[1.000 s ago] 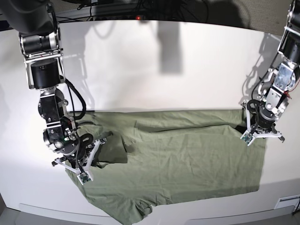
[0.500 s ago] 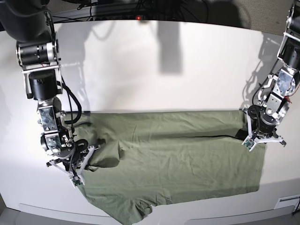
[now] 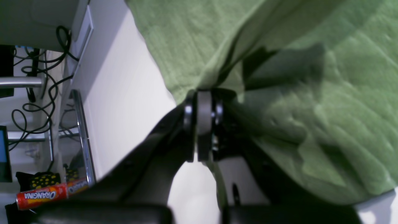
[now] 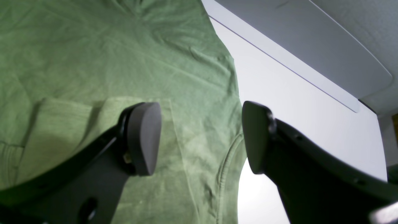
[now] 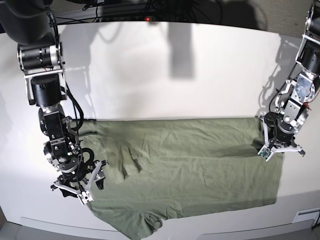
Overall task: Fold the T-shirt properly
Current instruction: 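Open both grippers and release the shirt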
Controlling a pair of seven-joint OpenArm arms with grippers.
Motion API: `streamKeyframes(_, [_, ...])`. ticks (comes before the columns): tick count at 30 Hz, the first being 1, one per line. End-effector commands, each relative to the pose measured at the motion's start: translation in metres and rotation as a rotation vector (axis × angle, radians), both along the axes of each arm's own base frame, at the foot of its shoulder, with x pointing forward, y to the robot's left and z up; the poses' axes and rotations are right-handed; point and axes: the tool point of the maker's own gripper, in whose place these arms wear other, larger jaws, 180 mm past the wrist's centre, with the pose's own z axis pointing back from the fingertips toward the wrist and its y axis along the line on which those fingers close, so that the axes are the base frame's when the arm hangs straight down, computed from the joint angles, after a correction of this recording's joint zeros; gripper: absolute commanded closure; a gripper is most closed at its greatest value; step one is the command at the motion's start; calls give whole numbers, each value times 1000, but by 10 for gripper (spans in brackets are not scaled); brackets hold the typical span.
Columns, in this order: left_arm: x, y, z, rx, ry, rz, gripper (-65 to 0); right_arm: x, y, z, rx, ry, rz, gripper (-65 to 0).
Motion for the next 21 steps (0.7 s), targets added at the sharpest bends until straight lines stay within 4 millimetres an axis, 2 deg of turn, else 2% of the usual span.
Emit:
streamKeyframes(1, [15, 9, 23, 17, -65, 7, 0, 15, -4, 31, 7, -76, -4, -407])
streamKeyframes(11, [16, 9, 23, 21, -65, 6, 0, 14, -5, 29, 3, -65, -10, -407])
streamKeyframes(15, [17, 10, 26, 78, -76, -24, -11, 13, -7, 25, -3, -43, -21, -407])
streamKeyframes(17, [17, 13, 26, 120, -72, -32, -181, 13, -7, 25, -3, -43, -21, -407])
streamKeyframes(18, [16, 15, 26, 132, -68, -23, -231, 13, -7, 25, -2, -43, -21, -407])
streamKeyframes(21, [18, 29, 33, 159, -108, 56, -241, 13, -7, 25, -3, -43, -22, -407])
